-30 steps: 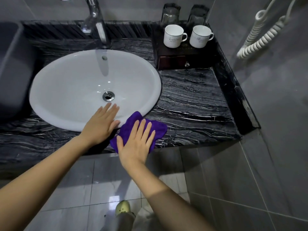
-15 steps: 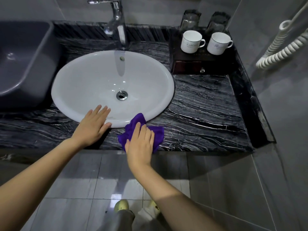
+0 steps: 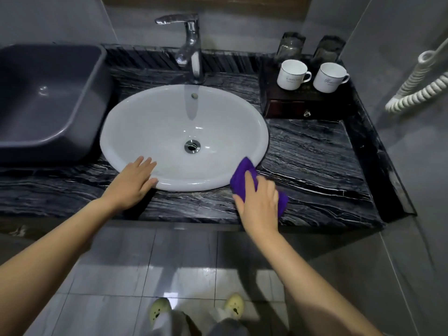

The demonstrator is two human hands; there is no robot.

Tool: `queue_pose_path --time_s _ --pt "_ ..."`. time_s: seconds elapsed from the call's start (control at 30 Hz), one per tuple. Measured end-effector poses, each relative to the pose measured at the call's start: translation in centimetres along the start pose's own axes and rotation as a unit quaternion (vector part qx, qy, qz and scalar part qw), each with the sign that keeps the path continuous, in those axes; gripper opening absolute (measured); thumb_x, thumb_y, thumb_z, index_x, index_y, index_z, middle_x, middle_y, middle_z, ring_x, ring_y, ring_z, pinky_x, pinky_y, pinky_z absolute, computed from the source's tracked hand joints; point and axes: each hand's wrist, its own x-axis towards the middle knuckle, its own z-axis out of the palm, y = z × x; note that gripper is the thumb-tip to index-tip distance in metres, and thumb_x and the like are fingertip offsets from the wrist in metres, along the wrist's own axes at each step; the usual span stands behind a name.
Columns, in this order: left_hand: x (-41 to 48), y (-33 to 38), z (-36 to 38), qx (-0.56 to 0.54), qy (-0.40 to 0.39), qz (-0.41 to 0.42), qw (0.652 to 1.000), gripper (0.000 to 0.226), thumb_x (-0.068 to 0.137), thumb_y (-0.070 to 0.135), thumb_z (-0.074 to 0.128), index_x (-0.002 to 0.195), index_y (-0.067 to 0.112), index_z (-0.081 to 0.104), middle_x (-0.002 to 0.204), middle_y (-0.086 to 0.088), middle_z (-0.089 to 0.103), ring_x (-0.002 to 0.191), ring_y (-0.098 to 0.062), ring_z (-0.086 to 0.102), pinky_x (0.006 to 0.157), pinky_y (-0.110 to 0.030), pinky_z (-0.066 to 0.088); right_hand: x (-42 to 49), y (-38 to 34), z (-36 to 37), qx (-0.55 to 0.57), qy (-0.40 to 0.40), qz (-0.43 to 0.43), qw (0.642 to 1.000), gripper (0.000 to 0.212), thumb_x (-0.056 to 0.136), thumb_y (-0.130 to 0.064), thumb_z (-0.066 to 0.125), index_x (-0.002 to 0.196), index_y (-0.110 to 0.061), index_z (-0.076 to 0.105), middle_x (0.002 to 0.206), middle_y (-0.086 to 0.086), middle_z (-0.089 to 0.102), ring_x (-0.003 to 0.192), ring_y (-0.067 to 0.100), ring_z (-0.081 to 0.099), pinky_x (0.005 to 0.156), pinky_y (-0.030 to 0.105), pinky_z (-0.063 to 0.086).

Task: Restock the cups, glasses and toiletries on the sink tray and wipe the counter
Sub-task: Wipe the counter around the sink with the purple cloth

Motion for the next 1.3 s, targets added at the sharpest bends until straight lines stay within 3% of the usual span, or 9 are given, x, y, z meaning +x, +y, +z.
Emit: queue_pose_path --time_s 0.1,0.17,0.27,0.4,0.7,1.03,1.1,1.2,1.3 --pt "0.1 -1.4 0.0 0.01 -0.011 0.028 1.0 0.049 0.095 0.024 0.045 0.139 0.006 0.036 0.151 -0.015 0.03 0.143 -0.031 0.018 0.116 -0.042 0.016 -2.4 -1.0 1.9 -0.015 -0.05 -0.088 0.995 0.056 0.095 -0.037 0.046 0.145 -0.015 0.034 0.14 0.011 0.047 0.114 0.029 0.047 0.094 0.039 0.041" --pt "0.2 -2.6 -0.4 0.012 -0.004 0.032 0.999 0.048 0.095 0.023 0.045 0.139 0.006 0.037 0.15 -0.015 0.032 0.142 -0.031 0.02 0.116 -0.043 0.017 -2.1 -0.7 1.8 -0.022 -0.006 -0.115 0.993 0.051 0.087 -0.038 0.061 0.133 -0.017 0.053 0.129 0.012 0.059 0.103 0.032 0.057 0.084 0.039 0.048" --pt "0.1 -4.6 -0.8 0.036 -0.014 0.054 0.998 0.048 0.095 0.024 0.044 0.14 0.008 0.036 0.151 -0.014 0.031 0.142 -0.032 0.021 0.115 -0.045 0.019 -1.3 0.0 2.5 -0.002 0.015 -0.16 0.987 0.051 0.087 -0.034 0.064 0.133 -0.014 0.056 0.139 0.018 0.051 0.123 0.039 0.051 0.104 0.05 0.041" --pt "0.1 -5.5 -0.5 0.037 -0.015 0.084 0.996 0.049 0.096 0.027 0.041 0.142 0.01 0.033 0.152 -0.011 0.03 0.143 -0.029 0.02 0.116 -0.045 0.017 -2.8 -3.0 5.1 0.056 0.055 -0.083 0.993 0.05 0.089 -0.019 0.063 0.136 -0.005 0.05 0.142 0.021 0.046 0.132 0.039 0.044 0.111 0.053 0.033" --pt "0.2 -6.0 0.4 0.023 0.016 0.11 0.994 0.063 0.09 0.044 0.02 0.14 0.01 0.036 0.149 -0.009 0.036 0.141 -0.028 0.026 0.116 -0.043 0.016 -3.9 -13.5 8.6 0.036 0.118 0.082 0.989 0.053 0.085 -0.016 0.066 0.132 0.004 0.052 0.136 0.028 0.05 0.126 0.043 0.049 0.107 0.056 0.036" --pt "0.7 -6.8 0.1 -0.047 -0.001 0.127 0.991 0.049 0.097 0.027 0.036 0.143 0.011 0.029 0.154 -0.008 0.025 0.145 -0.023 0.013 0.117 -0.038 0.009 -3.7 -25.4 10.2 0.031 0.049 0.056 0.997 0.057 0.075 -0.035 0.074 0.124 -0.007 0.063 0.129 0.018 0.061 0.122 0.031 0.057 0.102 0.047 0.046" --pt "0.2 -7.4 -0.7 -0.105 -0.003 0.123 0.987 0.047 0.097 0.022 0.038 0.142 0.009 0.031 0.154 -0.01 0.024 0.145 -0.023 0.012 0.117 -0.036 0.009 -3.1 -28.0 10.1 0.022 0.015 0.052 0.998 0.06 0.078 -0.037 0.067 0.129 -0.008 0.058 0.138 0.016 0.054 0.131 0.029 0.049 0.11 0.044 0.037" --pt "-2.0 -9.5 -1.8 -0.188 0.042 0.076 0.978 0.045 0.096 0.015 0.041 0.14 0.007 0.035 0.152 -0.011 0.029 0.143 -0.019 0.017 0.116 -0.028 0.011 -2.0 -30.7 11.0 0.092 -0.072 -0.005 0.993 0.066 0.091 -0.02 0.046 0.148 -0.001 0.02 0.159 0.019 0.011 0.148 0.031 0.006 0.118 0.043 -0.007" --pt "-4.8 -12.0 -2.6 -0.215 0.064 0.028 0.974 0.045 0.095 0.007 0.042 0.139 0.009 0.038 0.149 -0.008 0.036 0.14 -0.014 0.022 0.113 -0.023 0.015 -0.9 -30.9 10.7 0.092 -0.111 -0.091 0.985 0.069 0.093 -0.021 0.042 0.151 -0.008 0.007 0.161 0.016 -0.001 0.149 0.029 -0.005 0.118 0.041 -0.012"
